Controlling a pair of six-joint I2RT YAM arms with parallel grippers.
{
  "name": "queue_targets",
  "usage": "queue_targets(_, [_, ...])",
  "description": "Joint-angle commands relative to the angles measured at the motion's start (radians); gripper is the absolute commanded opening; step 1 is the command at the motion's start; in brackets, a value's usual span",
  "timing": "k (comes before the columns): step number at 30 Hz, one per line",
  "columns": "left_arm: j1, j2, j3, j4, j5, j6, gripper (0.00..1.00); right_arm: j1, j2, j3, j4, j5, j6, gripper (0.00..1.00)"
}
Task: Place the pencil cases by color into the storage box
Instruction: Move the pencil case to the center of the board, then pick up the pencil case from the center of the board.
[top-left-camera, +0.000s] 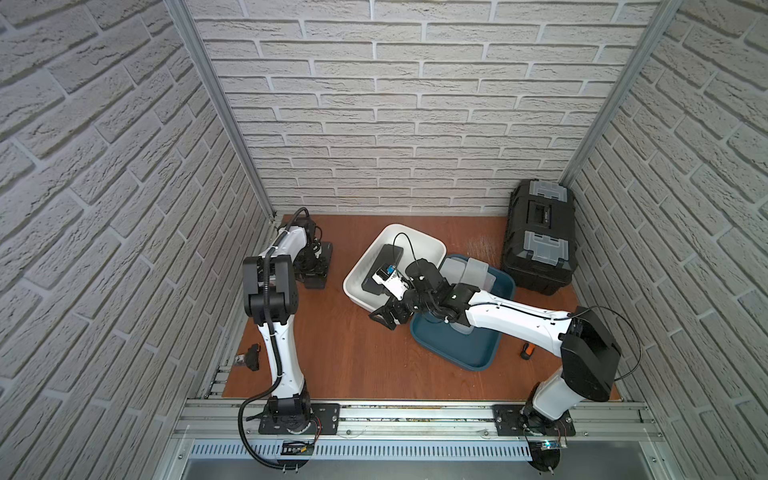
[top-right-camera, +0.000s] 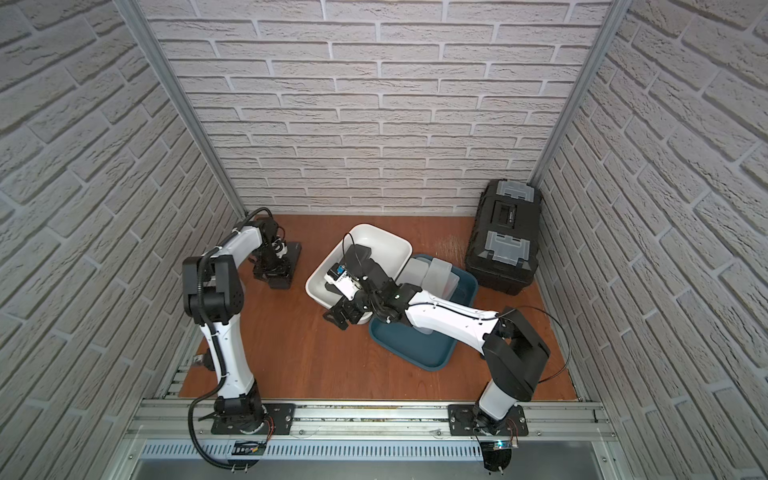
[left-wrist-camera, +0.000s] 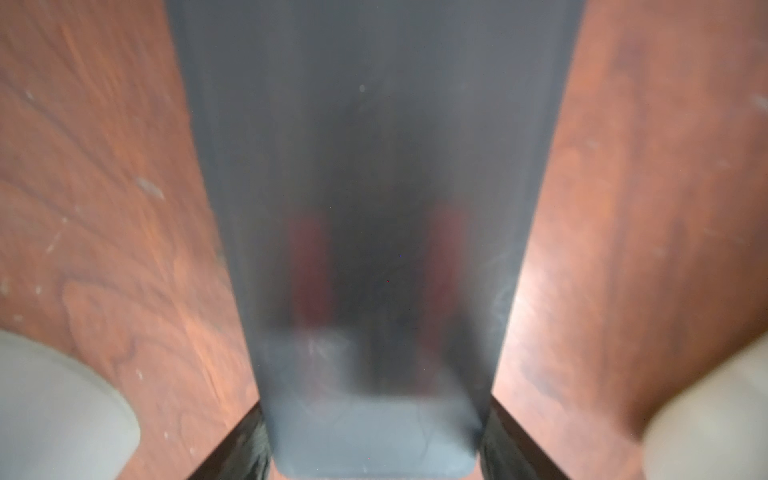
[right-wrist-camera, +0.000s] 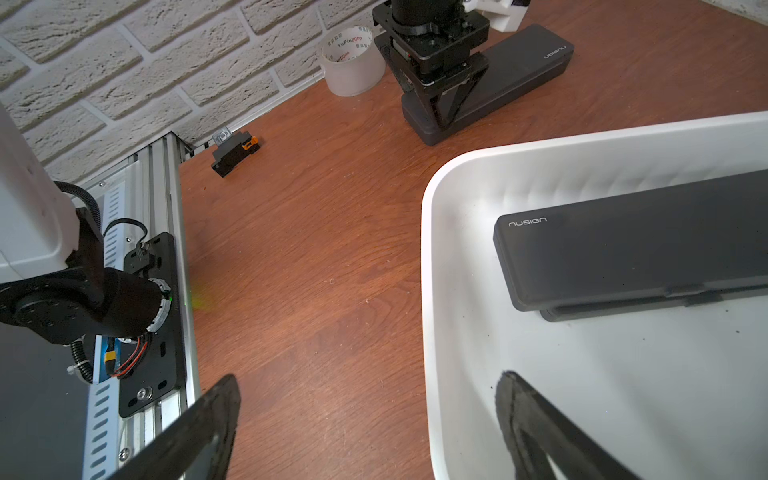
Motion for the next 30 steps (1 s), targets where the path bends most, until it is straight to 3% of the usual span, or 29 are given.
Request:
queue_targets(1, [0.008, 0.029, -0.022, 0.034, -0.009, 0.007, 0.78, -0.002, -0.042, -0.013, 0.041, -0.011, 0.009, 0.96])
queue_targets(3, [0.003, 0.027, -0.028, 0.045, -0.016, 0.010, 0.85, -0.003, -0.040, -0.011, 0.041, -0.012, 0.010, 0.96])
queue_targets(5, [0.002, 0.021, -0.030, 0.055, -0.019, 0.008, 0.98, -0.003, -0.038, -0.010, 0.043, -0.015, 0.011, 0.96])
queue_targets(12, [0.003, -0.009, 0.006, 0.057, -0.044, 0.013, 0.98, -0.002, -0.034, -0.014, 0.041, -0.009, 0.007, 0.96])
queue_targets(30, [0.000, 0.133, 0.216, 0.006, -0.007, -0.012, 0.98, -0.003, -0.040, -0.010, 0.003, 0.017, -0.011, 0.96])
